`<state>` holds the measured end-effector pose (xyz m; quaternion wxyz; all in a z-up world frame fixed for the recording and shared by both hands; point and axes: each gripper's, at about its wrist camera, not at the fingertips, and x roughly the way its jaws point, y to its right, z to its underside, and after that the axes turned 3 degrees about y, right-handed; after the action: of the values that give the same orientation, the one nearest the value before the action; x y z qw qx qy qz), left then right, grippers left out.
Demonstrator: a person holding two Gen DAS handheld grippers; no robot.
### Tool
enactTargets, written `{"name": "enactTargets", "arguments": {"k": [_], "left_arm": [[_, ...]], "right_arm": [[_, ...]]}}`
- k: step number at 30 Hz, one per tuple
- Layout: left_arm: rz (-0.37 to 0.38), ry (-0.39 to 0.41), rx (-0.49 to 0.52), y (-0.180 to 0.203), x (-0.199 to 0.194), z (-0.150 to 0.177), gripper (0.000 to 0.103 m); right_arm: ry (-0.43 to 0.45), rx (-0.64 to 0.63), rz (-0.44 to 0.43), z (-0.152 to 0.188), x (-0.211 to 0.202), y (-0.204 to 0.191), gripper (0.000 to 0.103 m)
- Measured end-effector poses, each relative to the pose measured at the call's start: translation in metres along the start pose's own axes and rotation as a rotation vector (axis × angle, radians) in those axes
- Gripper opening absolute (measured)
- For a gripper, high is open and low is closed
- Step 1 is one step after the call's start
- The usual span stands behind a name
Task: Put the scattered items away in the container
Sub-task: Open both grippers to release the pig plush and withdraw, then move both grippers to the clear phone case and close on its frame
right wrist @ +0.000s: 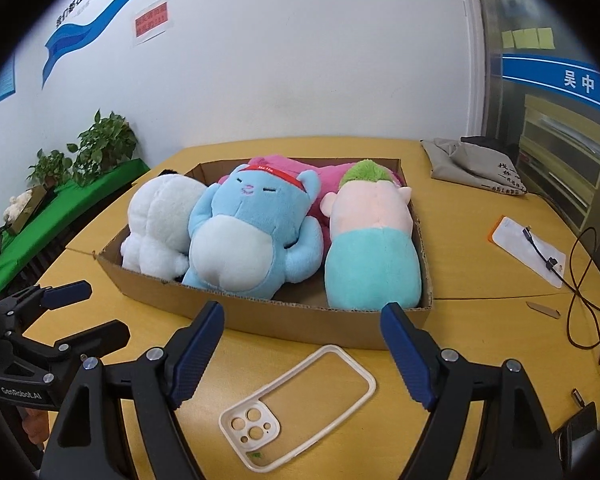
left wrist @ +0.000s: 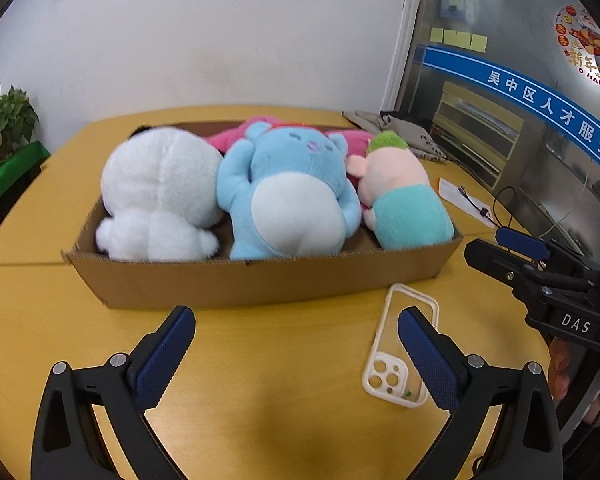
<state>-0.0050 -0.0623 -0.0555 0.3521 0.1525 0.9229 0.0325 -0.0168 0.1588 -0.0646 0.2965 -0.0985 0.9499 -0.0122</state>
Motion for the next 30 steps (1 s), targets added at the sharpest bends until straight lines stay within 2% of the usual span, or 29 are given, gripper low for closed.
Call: {"name": "enactTargets", "arguments": {"k": [4,9,11,13,14,15,16,18,21,25,30], "left_arm": [[0.050,-0.075,-0.050,0.004,0.011,0.020,0.103],[0.094,-0.174,-0.073,0.018,0.040,0.038,0.098],[0.106,-0.217,-0.078,0.024,0.051,0.042,0.090],[0.120,-0.253,-0.064,0.033,0.060,0.046,0.078],[0.116,-0.271,-0.051,0.039,0.065,0.048,0.075],[0.111,-0.288,-0.041,0.043,0.070,0.051,0.066],[0.110,-0.308,-0.028,0.047,0.075,0.053,0.052],[0.098,-0.329,0.001,0.055,0.082,0.060,0.033],[0.063,-0.331,0.019,0.056,0.081,0.060,0.018],[0.101,-0.344,0.003,0.048,0.075,0.059,0.014],[0.087,-0.342,0.033,0.046,0.065,0.062,0.014]], "right_arm": [[-0.047,-0.048,-0.039,0.021,0.005,0.014,0.079],[-0.236,-0.088,-0.035,0.060,0.047,0.037,0.075],[-0.278,-0.108,-0.021,0.067,0.061,0.041,0.058],[-0.301,-0.127,0.001,0.069,0.074,0.044,0.048],[-0.306,-0.126,-0.001,0.068,0.079,0.045,0.047],[-0.308,-0.123,-0.006,0.068,0.081,0.046,0.046],[-0.317,-0.115,-0.015,0.068,0.086,0.047,0.041],[-0.324,-0.111,-0.022,0.070,0.093,0.048,0.034],[-0.333,-0.116,-0.027,0.073,0.088,0.047,0.030],[-0.345,-0.097,-0.024,0.085,0.070,0.044,0.029],[-0.335,0.006,-0.046,0.101,0.040,0.037,0.030]]}}
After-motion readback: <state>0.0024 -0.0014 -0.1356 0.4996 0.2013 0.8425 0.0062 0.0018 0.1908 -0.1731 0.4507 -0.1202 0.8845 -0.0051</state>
